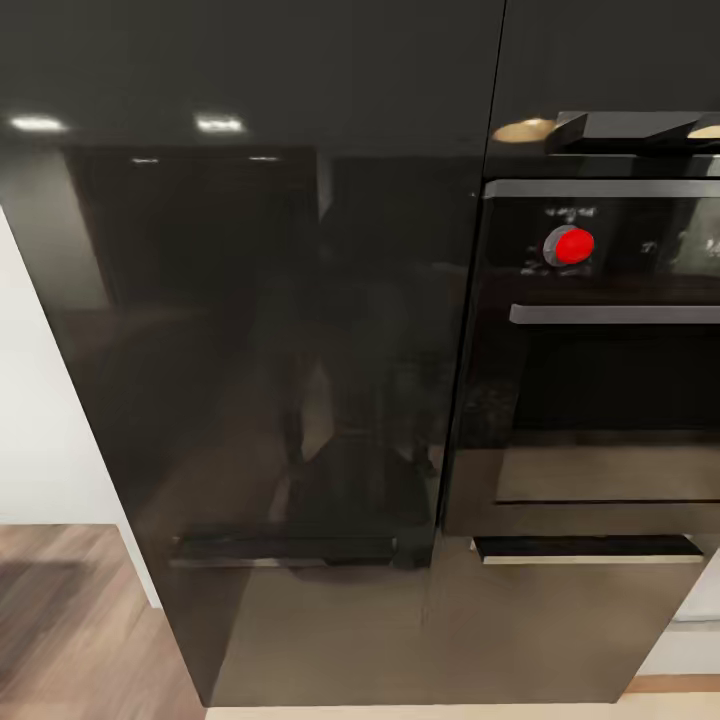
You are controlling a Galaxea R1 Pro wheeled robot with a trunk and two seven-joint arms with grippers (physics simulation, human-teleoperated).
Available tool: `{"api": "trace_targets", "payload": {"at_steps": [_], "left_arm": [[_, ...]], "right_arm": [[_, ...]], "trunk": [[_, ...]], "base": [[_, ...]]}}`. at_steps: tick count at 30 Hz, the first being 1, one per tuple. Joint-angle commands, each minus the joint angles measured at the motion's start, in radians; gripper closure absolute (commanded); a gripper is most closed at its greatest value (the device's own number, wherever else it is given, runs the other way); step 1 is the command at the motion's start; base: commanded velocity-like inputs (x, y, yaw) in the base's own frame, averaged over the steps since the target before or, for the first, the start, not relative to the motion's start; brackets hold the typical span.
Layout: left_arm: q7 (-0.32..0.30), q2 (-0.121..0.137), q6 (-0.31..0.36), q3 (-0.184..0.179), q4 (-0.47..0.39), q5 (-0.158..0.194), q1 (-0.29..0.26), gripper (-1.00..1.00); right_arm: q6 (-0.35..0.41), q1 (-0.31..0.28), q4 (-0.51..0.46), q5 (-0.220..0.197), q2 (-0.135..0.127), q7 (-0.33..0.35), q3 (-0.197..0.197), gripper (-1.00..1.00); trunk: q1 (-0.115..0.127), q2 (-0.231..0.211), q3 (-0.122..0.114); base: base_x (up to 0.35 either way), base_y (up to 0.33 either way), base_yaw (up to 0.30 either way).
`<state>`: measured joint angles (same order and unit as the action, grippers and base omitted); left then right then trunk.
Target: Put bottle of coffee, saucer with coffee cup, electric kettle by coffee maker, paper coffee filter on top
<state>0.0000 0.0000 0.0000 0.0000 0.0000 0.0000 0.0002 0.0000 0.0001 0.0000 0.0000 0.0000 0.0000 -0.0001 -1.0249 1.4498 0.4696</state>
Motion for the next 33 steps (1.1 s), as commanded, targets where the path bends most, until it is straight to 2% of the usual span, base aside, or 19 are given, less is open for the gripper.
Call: {"api": "trace_targets", "payload": {"at_steps": [1, 6, 8, 11, 16, 18, 25, 33], "left_arm": [[0.000, 0.000, 0.000, 0.000, 0.000, 0.000, 0.000, -1.00], [-0.012, 0.000, 0.001, 0.006, -0.006, -0.001, -0.026, -1.00], [-0.018, 0.004, 0.001, 0.003, -0.015, 0.006, -0.015, -1.00], [-0.017, -0.002, 0.006, 0.008, -0.026, 0.001, -0.011, -1.00], [-0.014, -0.030, -0.015, 0.013, -0.052, 0.004, -0.010, -1.00], [-0.012, -0.041, -0.026, 0.013, -0.063, 0.015, -0.009, -1.00], [-0.009, -0.035, -0.065, 0.022, -0.092, 0.054, -0.009, -1.00], [-0.021, -0.035, -0.110, 0.030, -0.090, 0.099, -0.009, -1.00]], "right_arm": [[0.000, 0.000, 0.000, 0.000, 0.000, 0.000, 0.000, -1.00], [0.003, -0.006, 0.003, 0.009, 0.004, 0.011, 0.005, -1.00], [-0.008, -0.012, -0.003, 0.016, 0.012, 0.013, 0.007, -1.00], [-0.014, -0.029, -0.017, 0.022, 0.015, 0.012, 0.009, -1.00], [-0.024, -0.050, -0.041, 0.044, 0.020, 0.007, 0.031, -1.00], [-0.033, -0.052, -0.053, 0.056, 0.016, 0.009, 0.042, -1.00], [-0.037, -0.052, -0.092, 0.095, 0.014, 0.010, 0.062, -1.00], [-0.036, -0.052, -0.123, 0.093, 0.021, -0.004, 0.062, -1.00]], "trunk": [[0.000, 0.000, 0.000], [0.000, 0.000, 0.000], [0.000, 0.000, 0.000], [0.000, 0.000, 0.000], [0.000, 0.000, 0.000], [0.000, 0.000, 0.000], [0.000, 0.000, 0.000], [0.000, 0.000, 0.000]], "base": [[0.000, 0.000, 0.000], [0.000, 0.000, 0.000], [0.000, 0.000, 0.000], [0.000, 0.000, 0.000], [0.000, 0.000, 0.000], [0.000, 0.000, 0.000], [0.000, 0.000, 0.000], [0.000, -0.091, 0.000]]}}
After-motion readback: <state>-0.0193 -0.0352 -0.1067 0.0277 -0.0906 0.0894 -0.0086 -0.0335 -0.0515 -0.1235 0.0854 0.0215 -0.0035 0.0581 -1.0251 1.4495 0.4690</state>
